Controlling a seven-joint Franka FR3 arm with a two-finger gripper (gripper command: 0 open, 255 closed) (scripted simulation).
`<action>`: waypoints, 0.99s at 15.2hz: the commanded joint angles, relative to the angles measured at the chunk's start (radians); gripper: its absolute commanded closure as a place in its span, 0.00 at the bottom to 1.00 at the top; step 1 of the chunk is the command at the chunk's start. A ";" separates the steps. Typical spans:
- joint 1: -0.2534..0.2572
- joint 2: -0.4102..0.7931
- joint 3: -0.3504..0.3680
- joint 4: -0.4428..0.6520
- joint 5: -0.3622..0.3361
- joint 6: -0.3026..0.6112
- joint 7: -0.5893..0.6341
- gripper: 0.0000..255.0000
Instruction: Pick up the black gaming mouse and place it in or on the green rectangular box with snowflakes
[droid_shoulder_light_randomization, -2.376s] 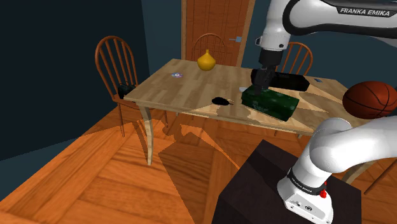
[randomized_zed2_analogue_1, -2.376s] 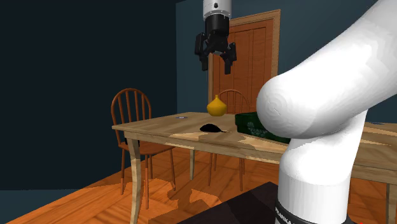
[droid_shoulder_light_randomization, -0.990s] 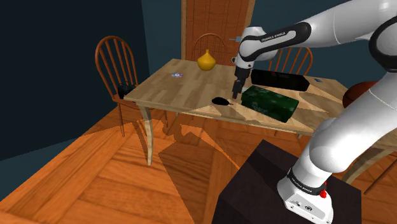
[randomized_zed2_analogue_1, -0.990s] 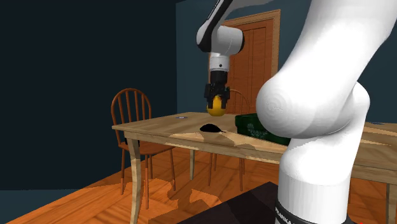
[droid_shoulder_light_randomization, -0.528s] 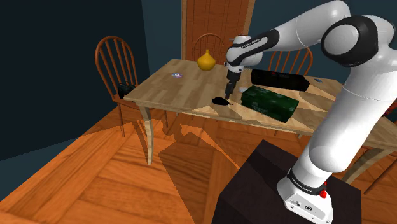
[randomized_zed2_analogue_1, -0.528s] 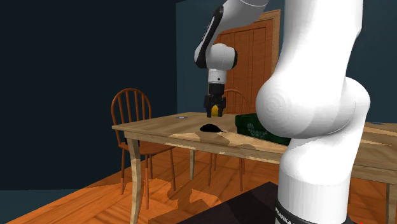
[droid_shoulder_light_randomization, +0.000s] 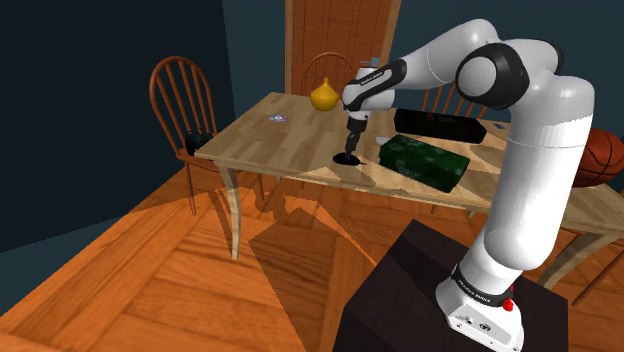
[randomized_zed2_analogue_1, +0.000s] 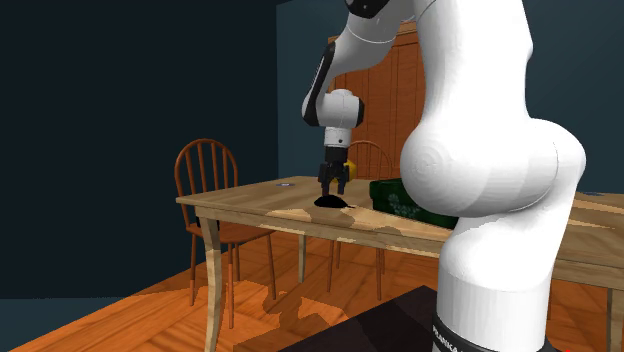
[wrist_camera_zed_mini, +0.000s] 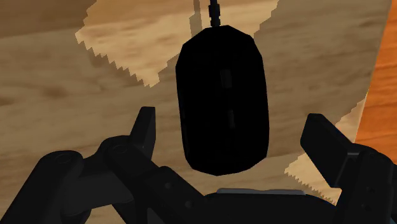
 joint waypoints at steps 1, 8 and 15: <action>-0.001 0.016 0.004 -0.009 0.009 0.024 -0.006 0.00; -0.002 0.042 0.010 -0.025 0.023 0.064 -0.016 0.00; -0.003 0.042 0.010 -0.024 0.023 0.064 -0.016 1.00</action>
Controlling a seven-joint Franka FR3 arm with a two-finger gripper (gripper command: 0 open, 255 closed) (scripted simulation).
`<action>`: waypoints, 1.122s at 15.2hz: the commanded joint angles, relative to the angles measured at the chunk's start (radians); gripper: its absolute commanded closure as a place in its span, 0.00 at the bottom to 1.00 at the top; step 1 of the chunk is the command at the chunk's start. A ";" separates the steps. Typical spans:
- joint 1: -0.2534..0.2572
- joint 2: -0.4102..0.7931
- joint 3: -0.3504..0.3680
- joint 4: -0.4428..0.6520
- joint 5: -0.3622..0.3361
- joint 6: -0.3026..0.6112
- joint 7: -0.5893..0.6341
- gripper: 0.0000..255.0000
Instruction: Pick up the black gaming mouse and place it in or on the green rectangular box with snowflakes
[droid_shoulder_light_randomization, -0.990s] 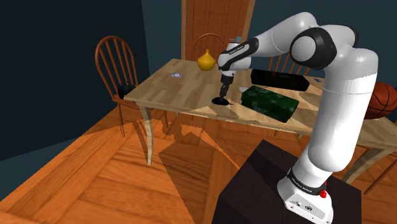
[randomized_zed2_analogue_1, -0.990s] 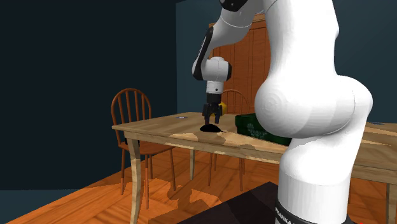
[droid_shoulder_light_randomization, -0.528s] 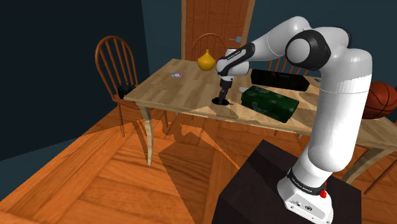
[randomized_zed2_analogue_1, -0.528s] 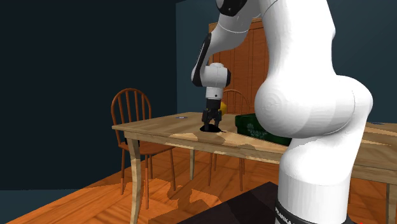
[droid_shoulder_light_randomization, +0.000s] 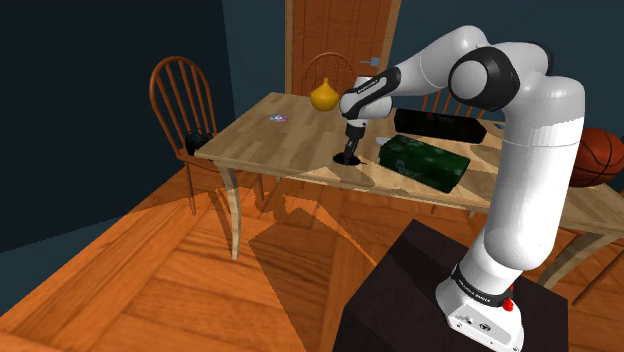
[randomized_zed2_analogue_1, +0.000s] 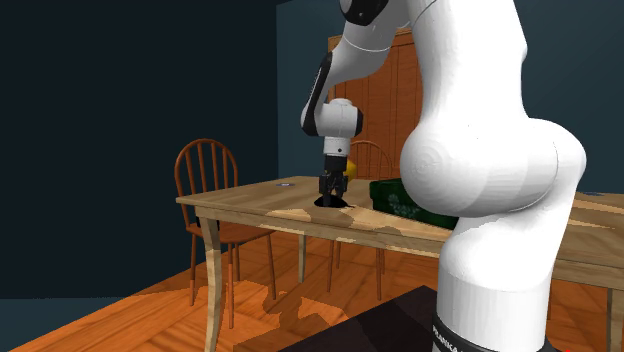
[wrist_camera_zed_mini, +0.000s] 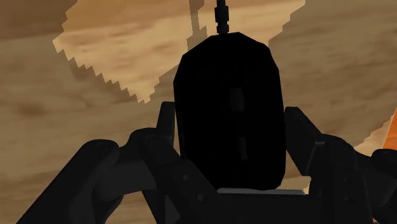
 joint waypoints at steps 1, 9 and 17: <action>0.000 0.001 0.000 -0.001 0.000 0.000 -0.001 1.00; 0.003 -0.014 -0.003 0.007 -0.008 -0.022 0.007 1.00; 0.009 -0.069 -0.012 0.048 -0.038 -0.113 0.032 1.00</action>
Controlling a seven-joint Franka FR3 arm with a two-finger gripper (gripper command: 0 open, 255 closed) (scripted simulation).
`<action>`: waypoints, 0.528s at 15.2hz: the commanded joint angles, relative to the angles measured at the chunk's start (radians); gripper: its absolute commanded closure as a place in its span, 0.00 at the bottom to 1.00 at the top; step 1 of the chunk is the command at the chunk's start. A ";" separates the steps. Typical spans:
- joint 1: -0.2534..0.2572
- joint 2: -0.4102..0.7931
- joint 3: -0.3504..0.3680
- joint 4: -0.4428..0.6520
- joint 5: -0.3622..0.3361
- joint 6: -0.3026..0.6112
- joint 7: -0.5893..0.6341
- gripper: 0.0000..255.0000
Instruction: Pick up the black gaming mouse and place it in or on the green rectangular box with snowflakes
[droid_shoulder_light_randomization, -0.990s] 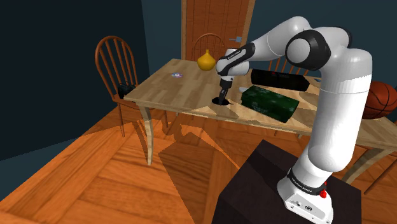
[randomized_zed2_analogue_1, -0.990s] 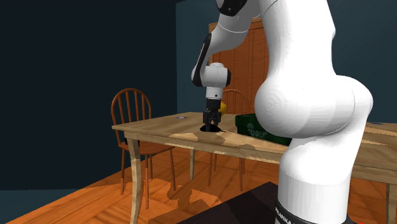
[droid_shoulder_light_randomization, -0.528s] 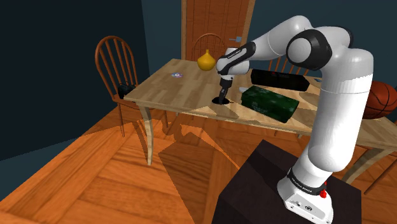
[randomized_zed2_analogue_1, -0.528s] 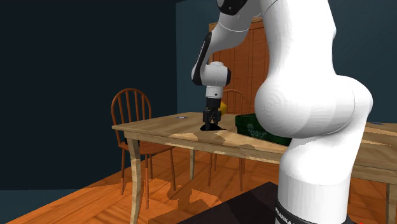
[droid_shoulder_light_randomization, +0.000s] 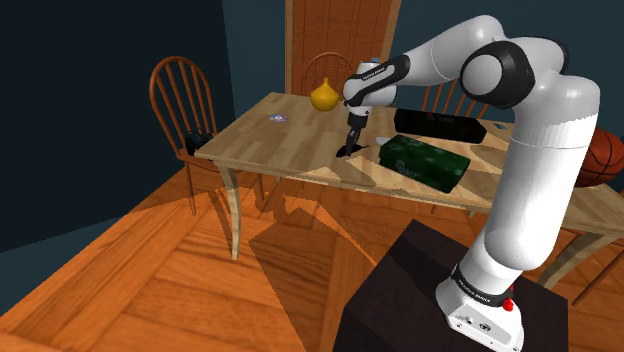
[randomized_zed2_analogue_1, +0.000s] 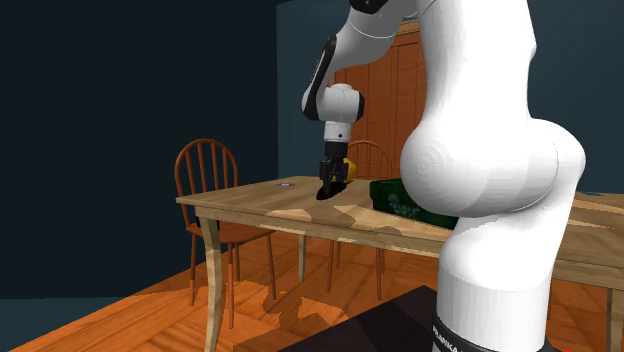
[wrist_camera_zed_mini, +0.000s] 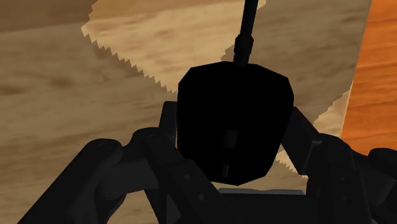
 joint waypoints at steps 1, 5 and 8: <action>0.002 -0.010 -0.001 0.017 -0.006 -0.025 0.008 1.00; 0.004 -0.032 -0.004 0.043 -0.018 -0.072 0.018 1.00; 0.005 -0.046 -0.006 0.066 -0.026 -0.108 0.026 1.00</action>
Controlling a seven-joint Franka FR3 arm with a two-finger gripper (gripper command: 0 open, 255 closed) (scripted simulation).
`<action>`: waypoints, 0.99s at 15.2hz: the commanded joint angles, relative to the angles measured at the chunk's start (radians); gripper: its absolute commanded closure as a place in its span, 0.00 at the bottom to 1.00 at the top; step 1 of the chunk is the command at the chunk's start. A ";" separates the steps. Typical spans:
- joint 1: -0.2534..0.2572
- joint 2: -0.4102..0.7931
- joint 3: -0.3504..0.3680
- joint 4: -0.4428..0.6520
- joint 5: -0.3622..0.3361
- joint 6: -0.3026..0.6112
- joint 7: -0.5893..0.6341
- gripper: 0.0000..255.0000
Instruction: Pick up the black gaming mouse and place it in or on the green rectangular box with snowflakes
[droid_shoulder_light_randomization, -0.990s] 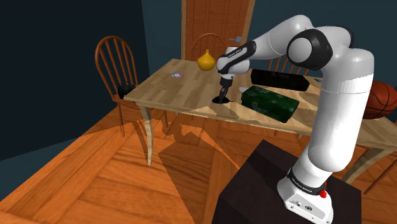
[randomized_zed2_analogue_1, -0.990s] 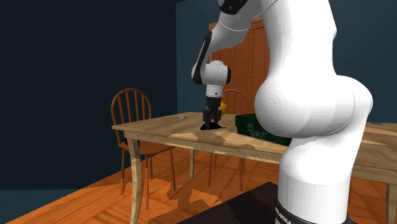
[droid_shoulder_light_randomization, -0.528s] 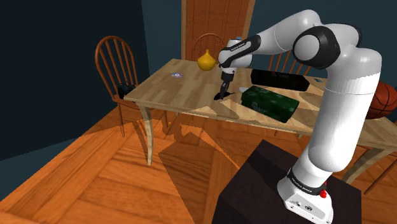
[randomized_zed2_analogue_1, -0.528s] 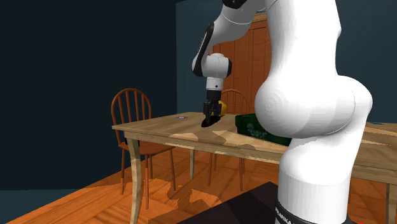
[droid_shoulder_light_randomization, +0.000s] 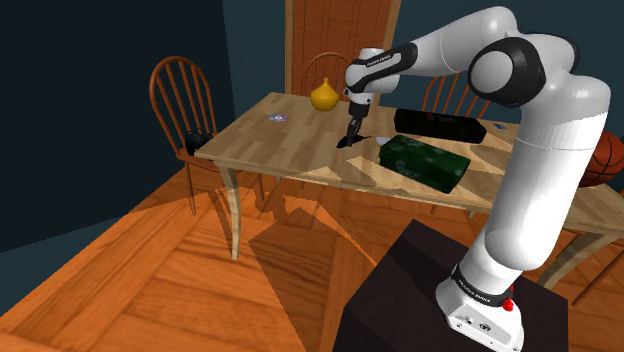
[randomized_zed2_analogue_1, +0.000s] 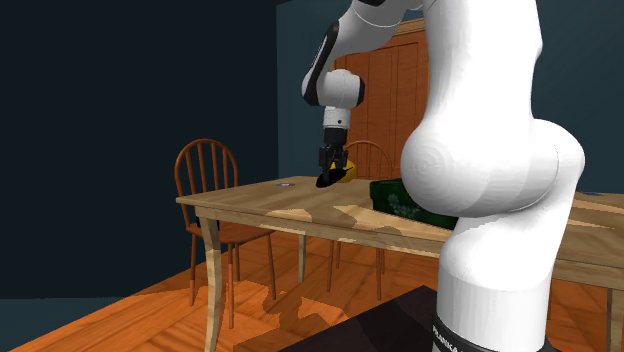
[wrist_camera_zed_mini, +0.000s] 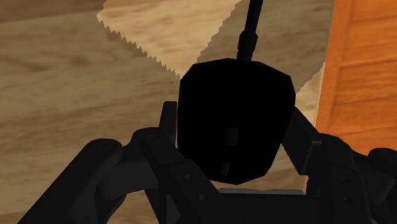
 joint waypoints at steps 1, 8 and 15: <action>0.000 -0.008 -0.001 0.014 -0.004 -0.022 0.003 1.00; 0.001 -0.034 -0.004 0.077 -0.018 -0.108 0.017 1.00; 0.000 -0.049 -0.006 0.147 -0.027 -0.191 0.028 1.00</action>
